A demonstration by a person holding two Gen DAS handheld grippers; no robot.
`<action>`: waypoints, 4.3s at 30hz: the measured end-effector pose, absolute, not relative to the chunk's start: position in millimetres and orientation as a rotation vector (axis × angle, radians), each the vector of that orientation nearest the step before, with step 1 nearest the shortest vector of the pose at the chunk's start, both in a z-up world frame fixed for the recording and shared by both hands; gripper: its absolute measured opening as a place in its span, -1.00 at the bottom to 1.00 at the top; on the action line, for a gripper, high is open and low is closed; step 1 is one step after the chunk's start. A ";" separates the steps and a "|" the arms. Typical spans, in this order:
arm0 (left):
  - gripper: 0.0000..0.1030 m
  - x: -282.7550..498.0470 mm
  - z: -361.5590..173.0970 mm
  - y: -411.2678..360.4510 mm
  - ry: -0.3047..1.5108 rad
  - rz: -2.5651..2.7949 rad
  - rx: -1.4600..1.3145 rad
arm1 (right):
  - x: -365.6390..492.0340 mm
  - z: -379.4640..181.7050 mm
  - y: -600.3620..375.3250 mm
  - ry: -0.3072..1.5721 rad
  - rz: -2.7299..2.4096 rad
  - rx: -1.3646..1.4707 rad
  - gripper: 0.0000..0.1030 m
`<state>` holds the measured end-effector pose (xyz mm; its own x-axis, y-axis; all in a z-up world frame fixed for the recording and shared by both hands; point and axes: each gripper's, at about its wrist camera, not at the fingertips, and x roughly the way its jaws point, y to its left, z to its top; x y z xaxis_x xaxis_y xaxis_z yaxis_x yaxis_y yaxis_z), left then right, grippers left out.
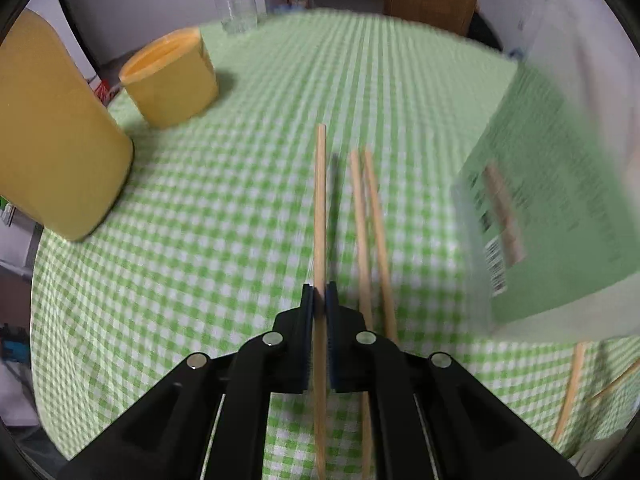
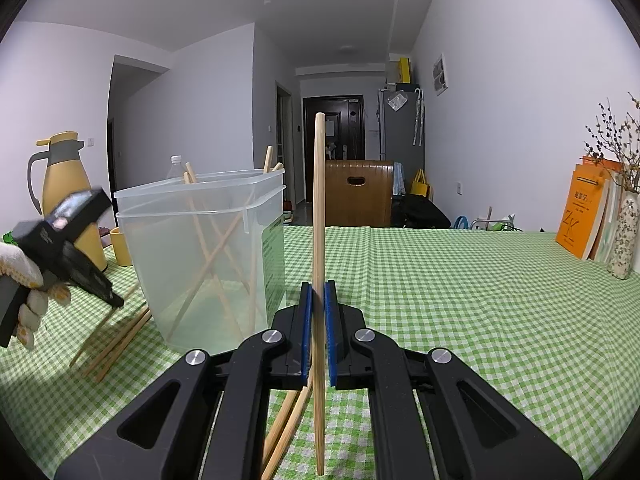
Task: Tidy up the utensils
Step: 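Lift the chopstick with the left tool while the right tool holds its chopstick upright, then carry both chopsticks upright over the clear plastic box with both tools, then open both tools to drop the chopsticks into the clear box, then withdraw both open tools back from the box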
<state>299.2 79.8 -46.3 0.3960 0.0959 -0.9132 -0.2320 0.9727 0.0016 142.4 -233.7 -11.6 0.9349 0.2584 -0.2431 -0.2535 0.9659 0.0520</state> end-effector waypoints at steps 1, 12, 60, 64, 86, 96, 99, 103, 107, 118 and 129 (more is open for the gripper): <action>-0.93 294.6 -36.9 79.6 1.092 0.201 -0.131 | 142.2 -11.7 -234.3 0.250 0.262 0.019 -0.87; -0.93 250.7 20.1 76.0 0.756 0.203 -0.108 | 142.9 -11.7 -234.3 0.252 0.261 0.019 -0.87; -0.93 167.9 124.7 22.2 0.312 0.029 -0.165 | 132.6 96.5 -226.5 0.065 0.288 0.020 -0.87; -0.93 170.5 133.8 18.2 0.289 0.008 -0.175 | 140.7 106.8 -227.5 0.058 0.304 0.043 -0.87; -0.93 221.1 157.8 13.8 0.205 -0.062 -0.286 | 213.4 134.3 -187.5 0.078 0.441 0.103 -0.87; -0.93 262.5 126.0 15.8 0.230 -0.050 -0.301 | 242.6 111.1 -172.5 0.141 0.461 0.106 -0.87; -0.93 271.3 114.7 14.8 0.251 -0.054 -0.286 | 246.1 106.0 -171.1 0.160 0.463 0.108 -0.87; -0.93 280.4 95.1 11.6 0.295 -0.061 -0.260 | 245.1 101.2 -173.7 0.185 0.468 0.110 -0.87; -0.92 283.1 80.6 8.5 0.342 -0.074 -0.232 | 244.8 96.6 -175.4 0.217 0.475 0.099 -0.87; 0.88 245.0 83.0 38.6 0.296 -0.034 -0.266 | 223.3 90.4 -202.4 0.238 0.400 0.135 0.81; 0.86 198.4 91.2 39.2 0.261 0.035 -0.224 | 199.5 81.5 -202.2 0.247 0.358 0.080 0.85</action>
<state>198.4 39.2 91.2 0.9655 0.0056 -0.2602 -0.0635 0.9746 -0.2149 199.5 -202.2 81.5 0.9067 0.3565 -0.2252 -0.3371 0.9337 0.1208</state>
